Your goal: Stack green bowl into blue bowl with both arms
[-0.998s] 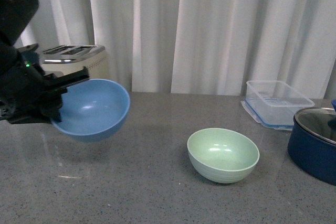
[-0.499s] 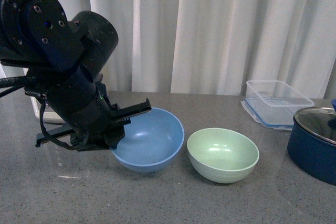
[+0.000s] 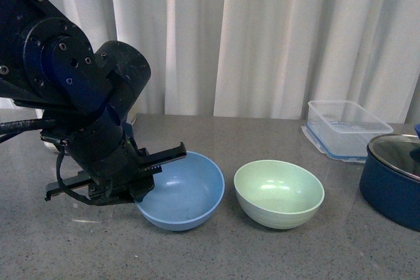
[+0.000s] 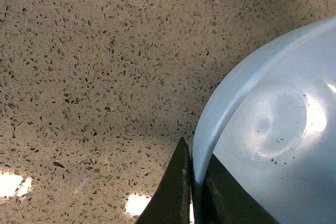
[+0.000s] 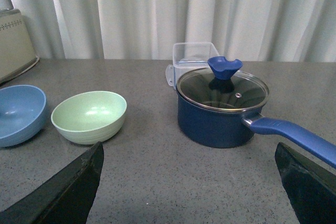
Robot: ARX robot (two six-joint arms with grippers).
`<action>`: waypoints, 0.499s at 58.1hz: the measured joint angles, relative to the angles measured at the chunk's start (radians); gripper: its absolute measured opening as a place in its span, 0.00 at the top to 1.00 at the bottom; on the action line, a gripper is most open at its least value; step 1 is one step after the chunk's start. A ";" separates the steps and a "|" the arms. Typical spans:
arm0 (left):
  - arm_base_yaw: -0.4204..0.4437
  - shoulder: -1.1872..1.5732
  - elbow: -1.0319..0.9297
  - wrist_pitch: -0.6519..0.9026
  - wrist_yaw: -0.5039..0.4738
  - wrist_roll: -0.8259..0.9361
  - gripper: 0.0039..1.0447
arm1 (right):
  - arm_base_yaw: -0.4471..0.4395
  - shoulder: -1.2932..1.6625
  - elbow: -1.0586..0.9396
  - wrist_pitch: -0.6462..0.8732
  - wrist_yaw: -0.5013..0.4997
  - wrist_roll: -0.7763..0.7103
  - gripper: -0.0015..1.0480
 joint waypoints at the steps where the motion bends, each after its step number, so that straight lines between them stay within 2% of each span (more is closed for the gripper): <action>1: 0.000 0.000 0.000 0.000 0.001 0.000 0.97 | 0.000 0.000 0.000 0.000 0.000 0.000 0.10; 8: 0.000 0.001 0.000 0.008 0.007 0.000 0.97 | 0.000 0.000 0.000 0.000 0.000 0.000 0.10; 24: 0.005 -0.003 -0.010 0.028 0.029 0.001 0.55 | 0.000 0.000 0.000 0.000 0.000 0.000 0.10; 29: 0.011 -0.044 -0.039 0.053 0.051 0.019 0.36 | 0.000 0.000 0.000 0.000 0.000 0.000 0.10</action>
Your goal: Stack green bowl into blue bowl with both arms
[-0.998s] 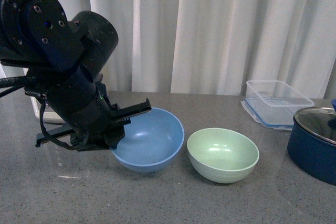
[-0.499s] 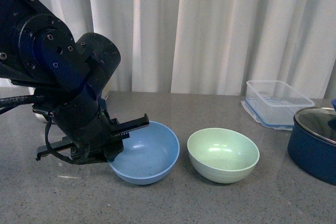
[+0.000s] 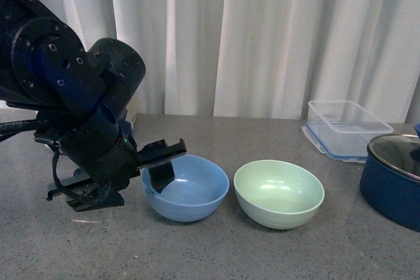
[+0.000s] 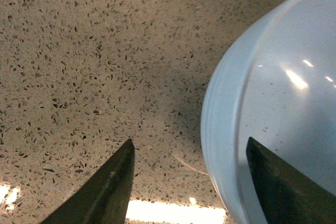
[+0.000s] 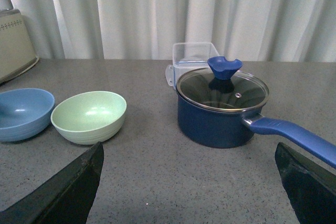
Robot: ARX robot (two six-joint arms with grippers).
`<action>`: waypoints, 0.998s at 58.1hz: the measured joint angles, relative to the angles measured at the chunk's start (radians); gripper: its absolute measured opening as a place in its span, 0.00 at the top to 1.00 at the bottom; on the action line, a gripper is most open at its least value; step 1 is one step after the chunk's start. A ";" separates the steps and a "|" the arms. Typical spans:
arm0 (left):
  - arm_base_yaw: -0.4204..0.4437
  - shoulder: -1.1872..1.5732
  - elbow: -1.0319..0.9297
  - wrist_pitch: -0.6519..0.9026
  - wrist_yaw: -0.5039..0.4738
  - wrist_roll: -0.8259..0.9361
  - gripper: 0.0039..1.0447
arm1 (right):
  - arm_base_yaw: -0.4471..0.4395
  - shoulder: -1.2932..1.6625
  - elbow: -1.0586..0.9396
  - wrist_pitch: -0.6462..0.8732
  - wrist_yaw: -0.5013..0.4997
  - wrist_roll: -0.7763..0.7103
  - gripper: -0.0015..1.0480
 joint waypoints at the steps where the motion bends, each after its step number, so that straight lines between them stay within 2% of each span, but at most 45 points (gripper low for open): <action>1: 0.001 -0.006 -0.003 0.003 0.000 0.000 0.34 | 0.000 0.000 0.000 0.000 0.000 0.000 0.10; 9: 0.014 -0.156 -0.091 0.125 0.025 0.036 0.12 | 0.000 0.000 0.000 0.000 0.000 0.000 0.10; 13: 0.018 -0.255 -0.154 0.219 -0.027 0.063 0.04 | 0.000 0.000 0.000 0.000 0.000 0.000 0.10; 15: 0.020 -0.301 -0.204 0.328 -0.082 0.112 0.08 | 0.000 0.000 0.000 0.000 0.000 0.000 0.10; 17: 0.026 -0.356 -0.289 0.533 -0.140 0.206 0.15 | 0.000 0.000 0.000 0.000 0.000 0.000 0.10; 21: 0.044 -0.434 -0.443 0.832 -0.151 0.341 0.27 | 0.000 0.000 0.000 0.000 0.000 0.000 0.10; 25: 0.065 -0.484 -0.586 1.017 -0.136 0.426 0.39 | 0.000 0.000 0.000 0.000 0.000 0.000 0.10; 27: 0.073 -0.498 -0.639 1.063 -0.132 0.447 0.45 | 0.000 0.000 0.000 0.000 0.000 0.000 0.10; 38: 0.122 -0.621 -0.887 1.162 -0.087 0.503 0.79 | 0.000 0.000 0.000 0.000 0.000 0.000 0.10; 42: 0.138 -0.694 -0.970 1.183 -0.064 0.510 0.96 | 0.000 0.000 0.000 0.000 0.000 0.000 0.10; 56: 0.187 -0.892 -1.172 1.181 -0.024 0.517 0.97 | 0.000 0.000 0.000 0.000 0.000 0.000 0.10; 58: 0.212 -0.924 -1.195 1.172 0.024 0.517 0.97 | 0.000 0.000 0.000 0.000 0.000 0.000 0.10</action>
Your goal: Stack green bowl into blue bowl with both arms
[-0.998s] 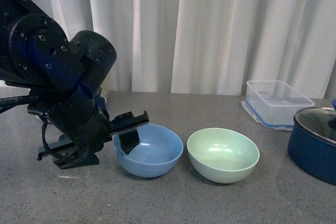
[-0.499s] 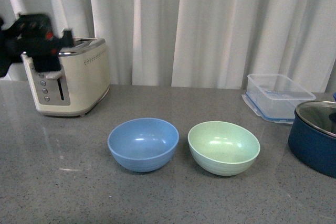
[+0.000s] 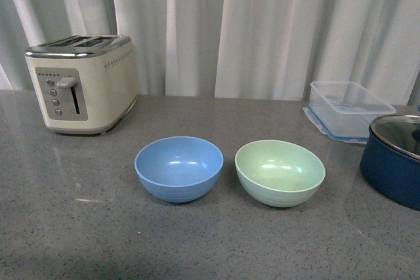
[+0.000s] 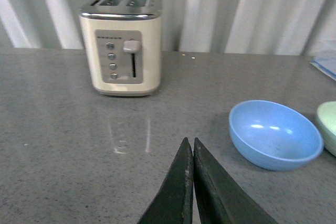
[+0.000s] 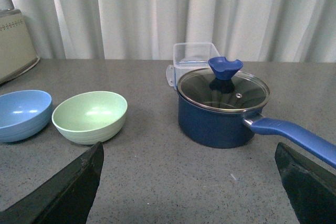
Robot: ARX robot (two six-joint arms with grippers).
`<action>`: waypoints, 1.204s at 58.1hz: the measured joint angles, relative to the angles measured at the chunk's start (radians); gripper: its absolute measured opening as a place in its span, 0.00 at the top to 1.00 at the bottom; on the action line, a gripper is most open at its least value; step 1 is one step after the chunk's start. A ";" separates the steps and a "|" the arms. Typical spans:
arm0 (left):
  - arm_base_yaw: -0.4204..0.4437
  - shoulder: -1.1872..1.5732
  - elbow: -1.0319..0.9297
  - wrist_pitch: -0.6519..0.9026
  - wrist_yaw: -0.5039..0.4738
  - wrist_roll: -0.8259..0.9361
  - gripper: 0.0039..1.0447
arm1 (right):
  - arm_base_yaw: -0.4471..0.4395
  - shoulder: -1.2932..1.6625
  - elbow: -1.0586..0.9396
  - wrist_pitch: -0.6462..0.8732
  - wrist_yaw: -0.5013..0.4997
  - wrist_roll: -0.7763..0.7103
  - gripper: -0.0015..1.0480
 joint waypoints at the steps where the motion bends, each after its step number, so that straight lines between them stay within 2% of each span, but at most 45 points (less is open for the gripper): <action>1: 0.017 -0.019 -0.013 -0.007 0.016 0.000 0.97 | 0.000 0.000 0.000 0.000 0.000 0.000 0.10; 8: 0.045 -0.096 -0.058 -0.042 0.018 0.000 0.97 | 0.000 0.000 0.000 0.000 0.000 0.000 0.10; 20: 0.045 -0.237 -0.118 -0.125 0.021 0.000 0.97 | 0.000 0.000 0.000 0.000 0.000 0.000 0.10; 24: 0.045 -0.256 -0.161 -0.091 0.024 0.000 0.97 | 0.000 0.000 0.000 0.000 0.000 0.000 0.10; 52: 0.045 -0.623 -0.174 -0.423 0.024 0.000 0.97 | 0.000 0.000 0.000 0.000 0.000 0.000 0.10; 70: 0.045 -0.764 -0.174 -0.559 0.024 0.000 0.97 | 0.000 0.000 0.000 0.000 0.000 0.000 0.10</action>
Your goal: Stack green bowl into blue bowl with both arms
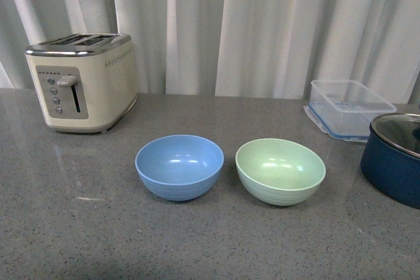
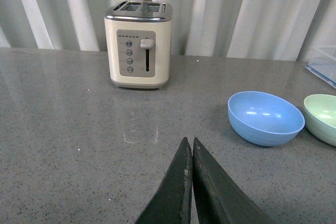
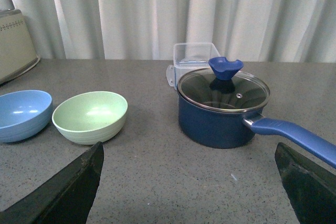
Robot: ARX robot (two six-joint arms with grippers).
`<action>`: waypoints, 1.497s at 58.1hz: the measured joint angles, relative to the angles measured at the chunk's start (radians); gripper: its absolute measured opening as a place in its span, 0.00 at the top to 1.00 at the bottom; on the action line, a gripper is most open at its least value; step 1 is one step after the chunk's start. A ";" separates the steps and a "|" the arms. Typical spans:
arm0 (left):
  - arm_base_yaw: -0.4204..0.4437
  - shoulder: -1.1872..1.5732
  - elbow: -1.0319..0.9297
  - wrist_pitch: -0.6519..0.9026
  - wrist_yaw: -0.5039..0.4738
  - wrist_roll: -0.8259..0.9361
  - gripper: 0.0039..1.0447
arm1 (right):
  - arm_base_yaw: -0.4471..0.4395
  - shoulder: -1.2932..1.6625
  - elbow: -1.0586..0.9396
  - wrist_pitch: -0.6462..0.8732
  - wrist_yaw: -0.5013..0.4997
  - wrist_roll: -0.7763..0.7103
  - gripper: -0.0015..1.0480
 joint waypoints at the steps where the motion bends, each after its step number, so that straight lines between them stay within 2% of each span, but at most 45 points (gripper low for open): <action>1: 0.000 -0.003 0.000 -0.003 0.000 0.000 0.97 | 0.000 0.000 0.000 0.000 0.000 0.000 0.10; 29: 0.000 -0.142 0.000 -0.142 0.000 0.000 0.97 | 0.000 0.000 0.000 0.000 0.000 0.000 0.10; 35: 0.000 -0.286 0.000 -0.312 0.000 0.000 0.97 | 0.000 0.000 0.000 0.000 0.000 0.000 0.10; 45: 0.000 -0.312 0.000 -0.319 0.000 0.000 0.97 | 0.000 0.000 0.000 0.000 0.000 0.000 0.10; 48: 0.000 -0.312 0.000 -0.319 0.000 0.000 0.90 | 0.000 0.000 0.000 0.000 0.000 0.000 0.10; 55: 0.000 -0.312 0.000 -0.319 0.000 0.000 0.66 | 0.000 0.000 0.000 0.000 0.000 0.000 0.10; 75: 0.000 -0.312 0.000 -0.319 0.000 0.000 0.08 | 0.000 0.000 0.000 0.000 0.000 0.000 0.10; 77: 0.000 -0.312 0.000 -0.319 0.000 0.000 0.05 | 0.000 0.000 0.000 0.000 0.000 0.000 0.10; 87: 0.000 -0.312 0.000 -0.319 0.000 0.002 0.06 | 0.000 0.000 0.000 0.000 0.000 0.000 0.10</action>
